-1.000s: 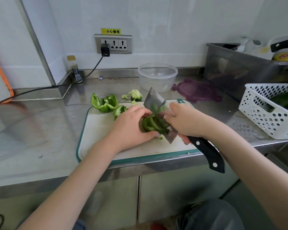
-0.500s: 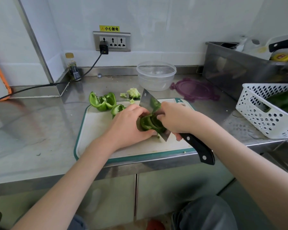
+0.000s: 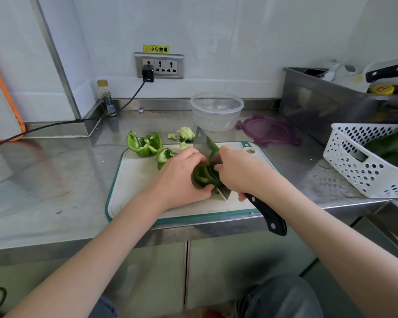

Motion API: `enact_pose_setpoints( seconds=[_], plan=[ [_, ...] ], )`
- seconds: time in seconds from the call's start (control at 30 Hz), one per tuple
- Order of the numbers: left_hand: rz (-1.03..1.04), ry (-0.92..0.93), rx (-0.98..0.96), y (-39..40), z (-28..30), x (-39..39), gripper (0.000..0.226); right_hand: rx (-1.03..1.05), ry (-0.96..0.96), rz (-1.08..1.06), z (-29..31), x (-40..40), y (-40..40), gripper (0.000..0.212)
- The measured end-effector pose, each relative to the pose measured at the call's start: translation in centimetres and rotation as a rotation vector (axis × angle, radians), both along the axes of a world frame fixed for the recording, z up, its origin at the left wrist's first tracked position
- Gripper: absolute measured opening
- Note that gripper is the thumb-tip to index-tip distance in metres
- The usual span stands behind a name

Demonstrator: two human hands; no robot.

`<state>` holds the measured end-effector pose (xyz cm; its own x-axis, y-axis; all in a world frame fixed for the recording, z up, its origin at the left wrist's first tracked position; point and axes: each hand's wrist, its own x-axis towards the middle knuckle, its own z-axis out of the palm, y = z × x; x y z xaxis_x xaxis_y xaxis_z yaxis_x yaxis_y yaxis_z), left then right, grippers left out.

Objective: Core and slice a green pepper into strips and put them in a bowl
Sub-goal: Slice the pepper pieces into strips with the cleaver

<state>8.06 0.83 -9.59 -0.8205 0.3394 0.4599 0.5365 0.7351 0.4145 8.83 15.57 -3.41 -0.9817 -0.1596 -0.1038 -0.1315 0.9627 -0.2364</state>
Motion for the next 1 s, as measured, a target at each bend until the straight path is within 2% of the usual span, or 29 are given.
enact_pose_setpoints(
  seconds=[0.2, 0.43, 0.6, 0.73, 0.87, 1.0],
  plan=[
    [0.007, 0.018, 0.018, 0.1, 0.0, -0.2, 0.047, 0.021, -0.077, 0.003, 0.4, -0.5, -0.6, 0.015],
    [-0.02, 0.032, 0.013, 0.0, -0.3, -0.7, 0.043, 0.033, -0.04, 0.005, 0.5, -0.2, -0.7, 0.009],
    [-0.017, 0.025, -0.002, 0.0, -0.5, -0.8, 0.045, 0.141, -0.038, -0.01, 0.3, -0.3, -1.2, 0.027],
    [0.016, 0.011, 0.003, -0.5, -0.3, -0.9, 0.048, 0.024, -0.027, 0.022, -0.1, 0.2, 0.1, 0.015],
    [-0.015, 0.003, 0.001, -0.9, -0.1, -0.8, 0.048, 0.033, -0.046, 0.005, 0.1, 0.4, 0.4, 0.022],
    [-0.034, -0.021, 0.038, -0.8, 0.0, -0.4, 0.047, -0.025, -0.027, -0.004, 0.0, -0.7, 0.1, 0.015]
  ],
)
